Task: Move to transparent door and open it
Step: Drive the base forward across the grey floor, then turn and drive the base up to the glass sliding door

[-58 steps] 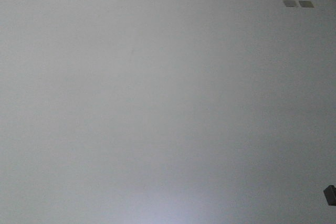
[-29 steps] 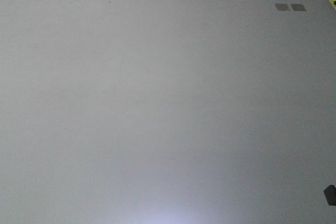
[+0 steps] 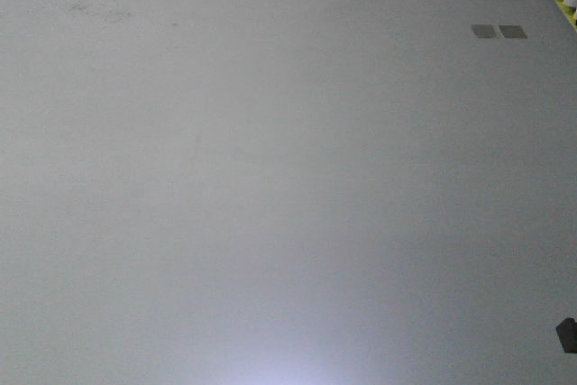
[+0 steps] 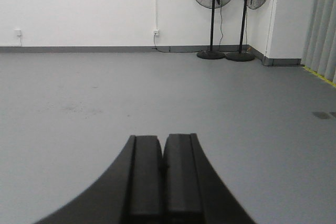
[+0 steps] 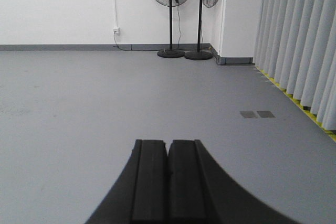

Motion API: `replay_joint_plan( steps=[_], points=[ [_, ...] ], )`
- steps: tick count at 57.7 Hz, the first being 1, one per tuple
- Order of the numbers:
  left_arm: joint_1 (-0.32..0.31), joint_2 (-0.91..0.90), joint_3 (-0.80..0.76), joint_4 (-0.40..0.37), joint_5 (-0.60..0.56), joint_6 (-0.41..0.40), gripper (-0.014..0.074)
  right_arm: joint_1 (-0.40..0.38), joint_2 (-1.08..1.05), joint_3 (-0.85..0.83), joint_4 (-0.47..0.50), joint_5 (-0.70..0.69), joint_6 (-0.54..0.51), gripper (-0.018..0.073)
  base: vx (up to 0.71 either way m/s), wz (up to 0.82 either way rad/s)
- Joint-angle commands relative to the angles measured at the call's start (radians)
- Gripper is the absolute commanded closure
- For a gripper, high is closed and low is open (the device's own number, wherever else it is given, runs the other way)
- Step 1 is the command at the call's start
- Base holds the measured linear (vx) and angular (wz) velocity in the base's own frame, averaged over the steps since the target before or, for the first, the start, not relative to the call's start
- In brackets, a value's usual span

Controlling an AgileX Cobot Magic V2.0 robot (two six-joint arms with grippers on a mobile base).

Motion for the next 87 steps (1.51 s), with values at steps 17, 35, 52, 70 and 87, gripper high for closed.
replay_joint_plan(
  steps=[17, 35, 52, 70, 87],
  points=[
    [-0.006, -0.005, 0.015, -0.01, -0.083, -0.002, 0.0603, 0.001, -0.013, 0.004, -0.003, -0.085, -0.004, 0.0565, 0.45, 0.04],
    [-0.006, -0.005, 0.015, -0.01, -0.083, -0.002, 0.0603, 0.001, -0.013, 0.004, -0.003, -0.085, -0.004, 0.0565, 0.47, 0.08],
    [-0.006, -0.005, 0.015, -0.01, -0.083, -0.002, 0.0603, 0.001, -0.013, 0.004, -0.003, -0.085, -0.004, 0.0565, 0.48, 0.18],
    [-0.006, -0.005, 0.015, -0.01, -0.083, -0.002, 0.0603, 0.001, -0.013, 0.004, -0.003, -0.085, -0.004, 0.0565, 0.52, 0.34],
    [-0.006, -0.005, 0.015, -0.01, -0.083, -0.002, 0.0603, 0.001, -0.013, 0.004, -0.003, -0.085, -0.004, 0.0565, 0.58, 0.56]
  ],
)
